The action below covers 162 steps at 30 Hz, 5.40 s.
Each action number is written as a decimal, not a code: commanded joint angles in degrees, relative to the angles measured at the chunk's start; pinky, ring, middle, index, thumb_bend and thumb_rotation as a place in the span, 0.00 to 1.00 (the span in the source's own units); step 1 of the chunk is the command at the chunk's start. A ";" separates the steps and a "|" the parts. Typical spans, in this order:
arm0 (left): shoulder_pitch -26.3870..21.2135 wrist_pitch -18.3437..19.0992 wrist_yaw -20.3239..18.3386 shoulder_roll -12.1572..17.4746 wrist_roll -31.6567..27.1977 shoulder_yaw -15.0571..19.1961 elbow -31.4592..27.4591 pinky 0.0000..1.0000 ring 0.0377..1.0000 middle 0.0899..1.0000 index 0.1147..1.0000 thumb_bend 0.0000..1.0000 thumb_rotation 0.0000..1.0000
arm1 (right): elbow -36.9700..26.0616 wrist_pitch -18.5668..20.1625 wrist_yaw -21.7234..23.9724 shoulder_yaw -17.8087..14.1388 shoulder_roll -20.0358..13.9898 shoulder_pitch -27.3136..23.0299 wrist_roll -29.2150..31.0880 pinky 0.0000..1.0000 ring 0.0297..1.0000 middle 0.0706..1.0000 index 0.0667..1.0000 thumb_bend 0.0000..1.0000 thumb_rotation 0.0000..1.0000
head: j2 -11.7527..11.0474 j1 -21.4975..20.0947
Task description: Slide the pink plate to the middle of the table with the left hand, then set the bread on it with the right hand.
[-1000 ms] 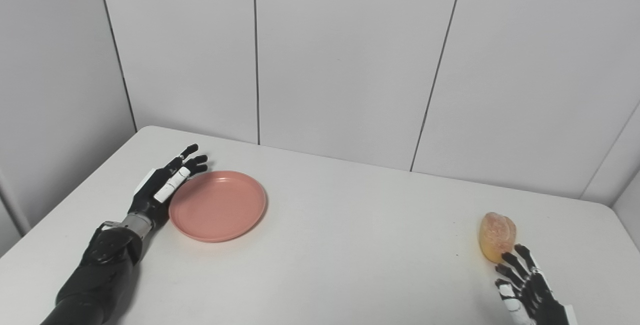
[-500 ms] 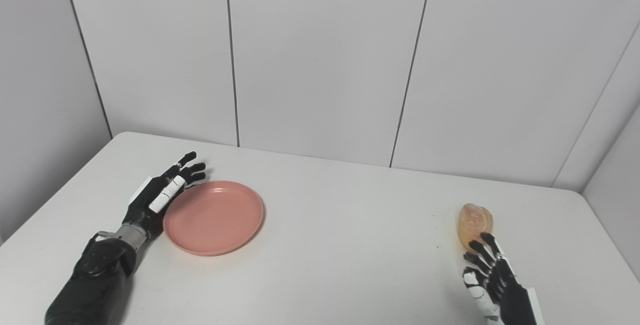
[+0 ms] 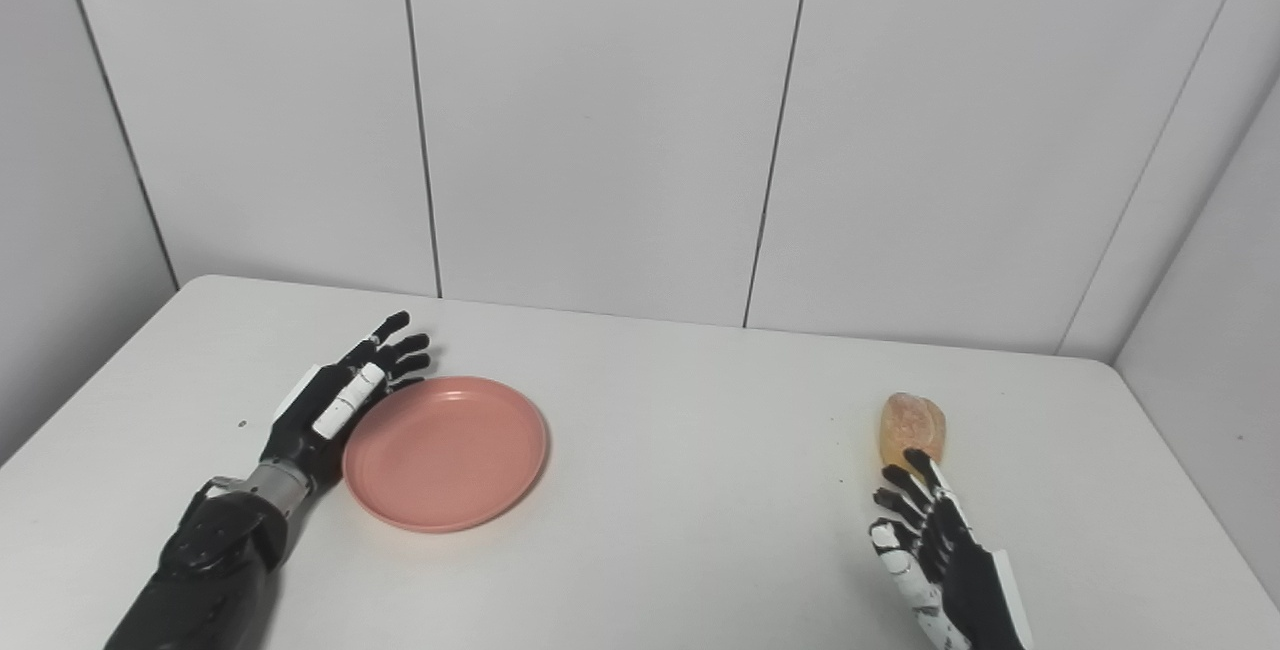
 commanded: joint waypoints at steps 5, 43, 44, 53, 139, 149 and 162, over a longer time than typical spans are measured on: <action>1.33 2.13 2.94 -2.96 2.27 -1.40 -3.85 0.83 0.88 0.87 0.92 0.84 0.70 | 0.20 1.50 -1.00 1.13 1.83 1.37 -0.33 0.75 0.81 0.84 0.90 0.72 0.76 | 0.50 -0.49; 6.35 11.71 11.63 -13.03 8.16 -6.27 -17.09 0.84 0.87 0.86 0.92 0.80 0.70 | -2.40 4.14 -2.32 3.75 3.84 0.91 -4.11 0.71 0.78 0.84 0.90 0.73 0.79 | 3.14 -8.01; 6.34 11.82 11.86 -13.20 8.22 -6.21 -17.20 0.86 0.87 0.86 0.93 0.79 0.69 | -2.52 4.33 -2.31 3.80 3.93 0.91 -4.12 0.71 0.79 0.85 0.90 0.74 0.79 | 3.16 -8.16; 5.88 13.54 10.47 -11.95 7.51 -6.32 -18.57 0.88 0.89 0.88 0.94 0.74 0.69 | -3.78 6.23 -3.53 5.37 5.64 0.49 -6.39 0.72 0.79 0.85 0.90 0.75 0.80 | 4.41 -14.73; 4.91 10.15 5.87 -9.81 5.79 -6.32 -13.58 0.87 0.90 0.90 0.96 0.72 0.73 | 8.97 35.99 3.15 18.34 -13.88 -36.49 -68.01 0.37 0.57 0.74 0.81 0.97 0.63 | 0.72 -16.12; 4.87 10.18 5.61 -9.85 5.55 -6.28 -13.50 0.87 0.90 0.90 0.96 0.72 0.72 | 14.23 37.13 8.74 16.91 -12.38 -38.69 -70.16 0.26 0.40 0.63 0.79 0.94 0.64 | 0.57 -16.17; 5.16 10.80 5.13 -9.61 5.27 -6.33 -13.91 0.87 0.90 0.90 0.96 0.73 0.71 | 20.98 37.14 16.72 14.83 -10.74 -40.39 -75.83 0.26 0.38 0.56 0.79 0.93 0.67 | 0.88 -16.16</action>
